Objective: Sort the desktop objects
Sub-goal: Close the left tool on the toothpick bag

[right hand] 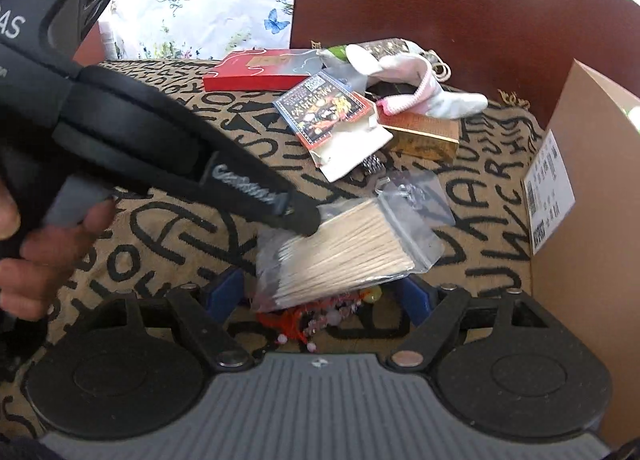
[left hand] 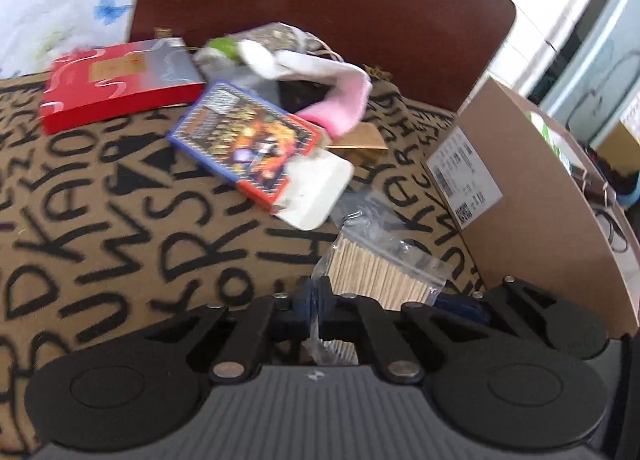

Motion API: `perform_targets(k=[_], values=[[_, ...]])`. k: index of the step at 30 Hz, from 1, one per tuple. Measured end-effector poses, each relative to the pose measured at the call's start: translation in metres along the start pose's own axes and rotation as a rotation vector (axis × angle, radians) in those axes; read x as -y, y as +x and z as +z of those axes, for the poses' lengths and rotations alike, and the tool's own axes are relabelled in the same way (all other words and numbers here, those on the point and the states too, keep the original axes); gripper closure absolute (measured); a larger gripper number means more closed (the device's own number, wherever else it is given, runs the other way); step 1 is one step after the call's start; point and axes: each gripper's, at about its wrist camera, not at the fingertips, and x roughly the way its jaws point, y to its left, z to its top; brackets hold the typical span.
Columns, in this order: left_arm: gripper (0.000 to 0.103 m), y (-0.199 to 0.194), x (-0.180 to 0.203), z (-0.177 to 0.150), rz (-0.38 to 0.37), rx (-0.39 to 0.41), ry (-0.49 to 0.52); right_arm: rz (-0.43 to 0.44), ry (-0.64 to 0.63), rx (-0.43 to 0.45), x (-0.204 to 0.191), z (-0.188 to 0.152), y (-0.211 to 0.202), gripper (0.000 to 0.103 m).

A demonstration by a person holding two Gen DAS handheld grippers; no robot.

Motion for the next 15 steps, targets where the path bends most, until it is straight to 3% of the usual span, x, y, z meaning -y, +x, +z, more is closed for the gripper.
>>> perform_targets(k=[7, 11, 15], values=[[0.103, -0.045, -0.015, -0.021, 0.105, 0.046, -0.067, 0.078, -0.053, 0.011, -0.021, 0.002, -0.005, 0.022], [0.103, -0.061, -0.02, -0.035, 0.106, 0.048, -0.105, 0.106, -0.078, 0.01, -0.032, 0.001, -0.011, 0.022], [0.089, -0.056, -0.02, -0.036, 0.124, 0.04, -0.115, 0.112, -0.085, 0.005, -0.039, -0.001, -0.013, 0.022]])
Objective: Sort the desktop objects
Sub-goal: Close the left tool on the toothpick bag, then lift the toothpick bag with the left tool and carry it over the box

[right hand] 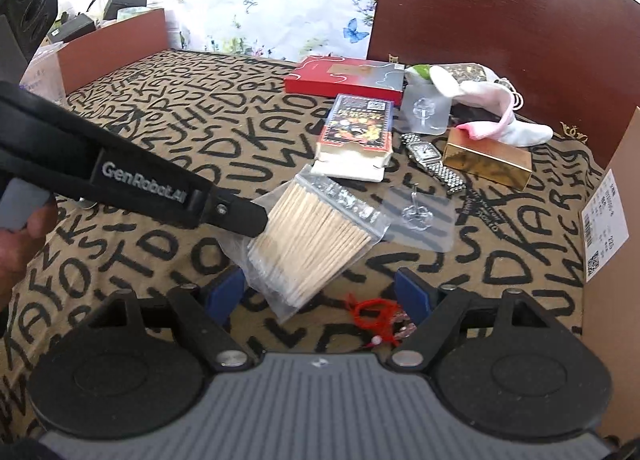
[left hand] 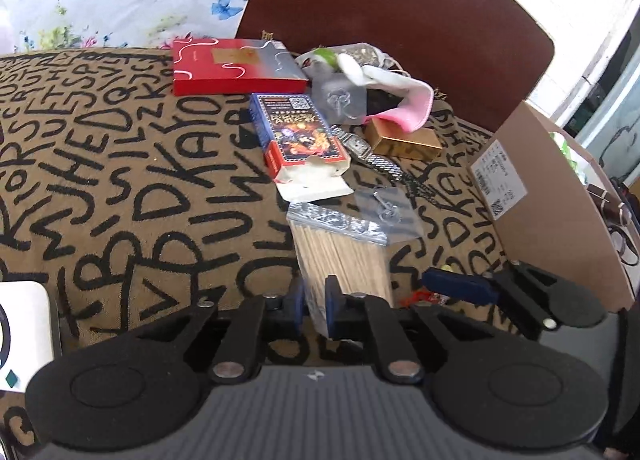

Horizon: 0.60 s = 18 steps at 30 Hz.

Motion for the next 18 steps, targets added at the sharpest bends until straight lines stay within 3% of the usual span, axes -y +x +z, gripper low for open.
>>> perform_targets(k=[3, 10, 15, 16, 18], values=[[0.069, 0.002, -0.002, 0.0, -0.014, 0.005, -0.011, 0.004, 0.001, 0.009, -0.003, 0.0, -0.003, 0.022], [0.057, 0.016, -0.001, 0.006, -0.028, 0.0, -0.014, 0.02, -0.004, 0.004, -0.003, 0.005, 0.008, 0.023], [0.061, 0.019, 0.002, 0.008, -0.033, 0.002, 0.007, 0.029, 0.022, 0.001, -0.001, 0.004, 0.017, 0.024], [0.07, 0.019, 0.002, 0.007, -0.033, 0.002, 0.012, 0.031, 0.024, 0.007, -0.001, 0.003, 0.017, 0.025], [0.078, 0.02, 0.002, 0.006, -0.048, -0.01, 0.011, 0.037, 0.02, 0.019, -0.001, 0.003, 0.017, 0.034]])
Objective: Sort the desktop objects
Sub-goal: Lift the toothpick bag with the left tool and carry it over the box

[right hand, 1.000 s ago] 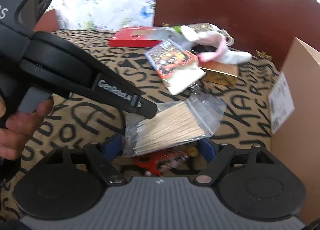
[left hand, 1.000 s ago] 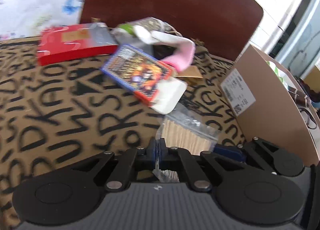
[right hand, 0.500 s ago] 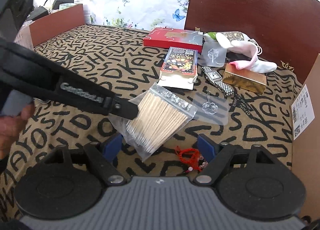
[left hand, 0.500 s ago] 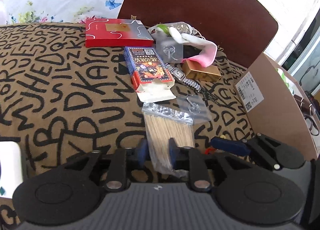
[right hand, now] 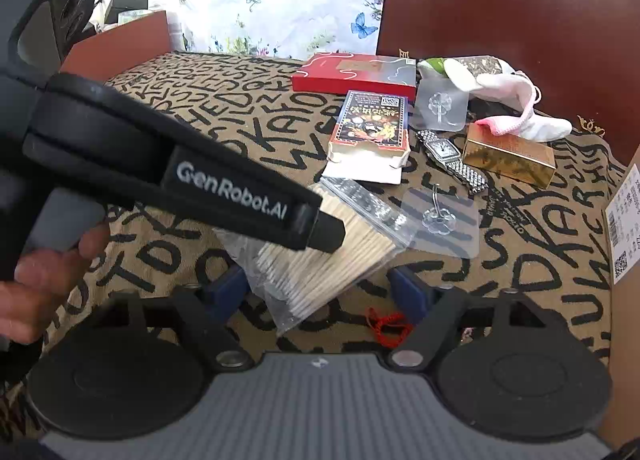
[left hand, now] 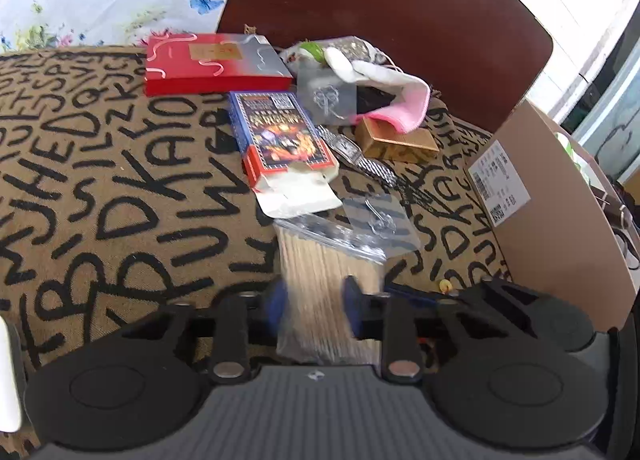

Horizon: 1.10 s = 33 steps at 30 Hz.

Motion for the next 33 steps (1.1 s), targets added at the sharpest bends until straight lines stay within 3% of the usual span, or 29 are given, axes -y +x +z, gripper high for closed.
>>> perform_targets(k=[7, 12, 22, 33], values=[[0.077, 0.0, 0.0, -0.004, 0.008, 0.01, -0.012, 0.001, 0.017, 0.009, -0.001, 0.0, -0.002, 0.053], [0.087, -0.008, 0.005, -0.008, 0.011, 0.006, -0.022, 0.009, 0.021, 0.021, -0.001, -0.002, -0.007, 0.071], [0.089, -0.054, 0.035, -0.029, -0.003, 0.064, 0.007, 0.023, 0.019, 0.058, -0.014, -0.008, -0.058, 0.075], [0.09, -0.107, 0.103, -0.043, -0.087, 0.178, 0.149, -0.076, 0.023, 0.187, -0.017, -0.016, -0.15, 0.076]])
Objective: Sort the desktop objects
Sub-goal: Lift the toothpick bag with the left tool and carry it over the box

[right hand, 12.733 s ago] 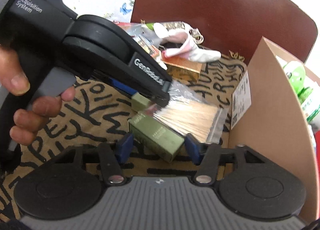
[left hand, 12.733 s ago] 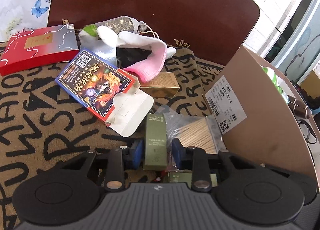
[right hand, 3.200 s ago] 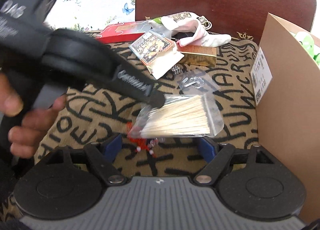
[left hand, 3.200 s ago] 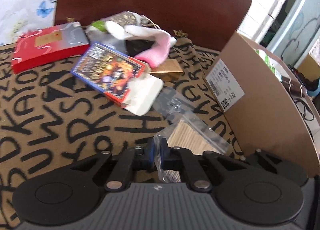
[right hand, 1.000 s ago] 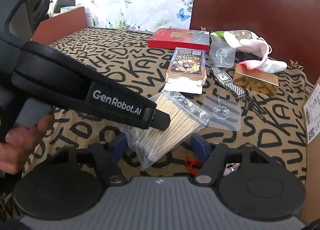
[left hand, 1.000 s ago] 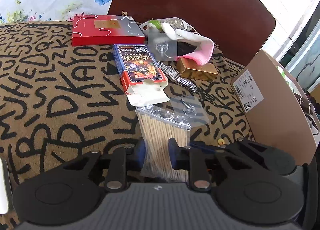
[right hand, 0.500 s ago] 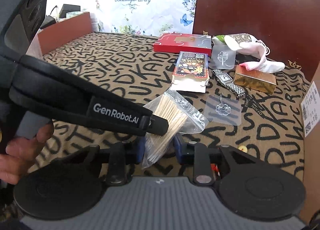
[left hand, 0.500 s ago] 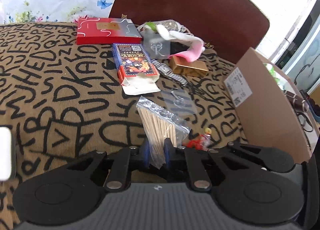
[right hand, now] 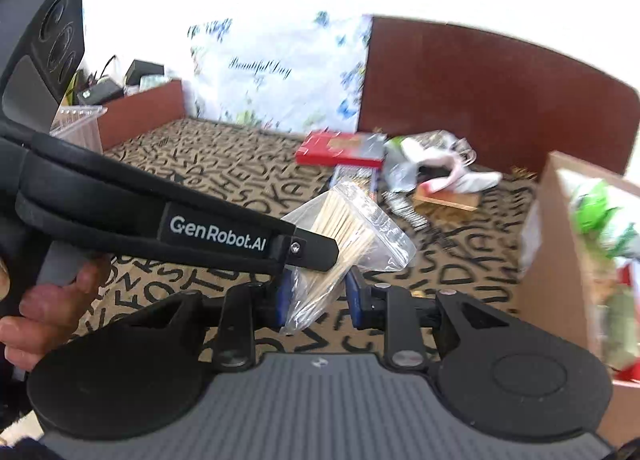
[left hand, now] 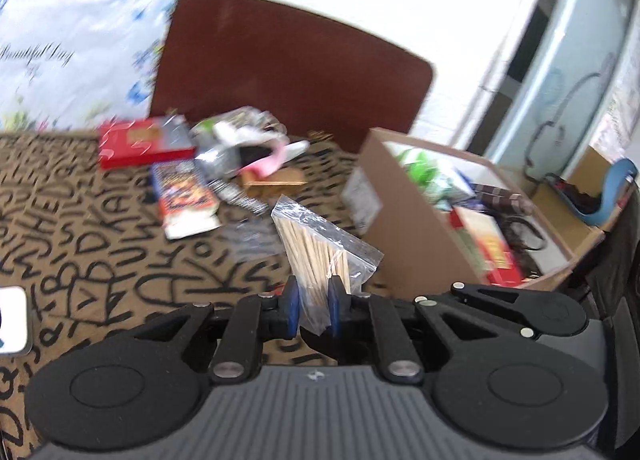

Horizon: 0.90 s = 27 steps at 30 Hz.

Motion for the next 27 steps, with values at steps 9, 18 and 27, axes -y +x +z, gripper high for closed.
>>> perform_targets(k=[9, 18, 27], values=[[0.09, -0.009, 0.065, -0.001, -0.09, 0.043, 0.115, -0.125, 0.034, 0.069, 0.022, -0.009, -0.064, 0.076], [0.09, -0.005, 0.118, -0.002, -0.185, 0.062, 0.176, -0.242, 0.061, 0.121, 0.049, -0.024, -0.11, 0.076], [0.09, 0.017, 0.164, 0.001, -0.269, 0.047, 0.241, -0.339, 0.113, 0.155, 0.085, -0.04, -0.138, 0.076]])
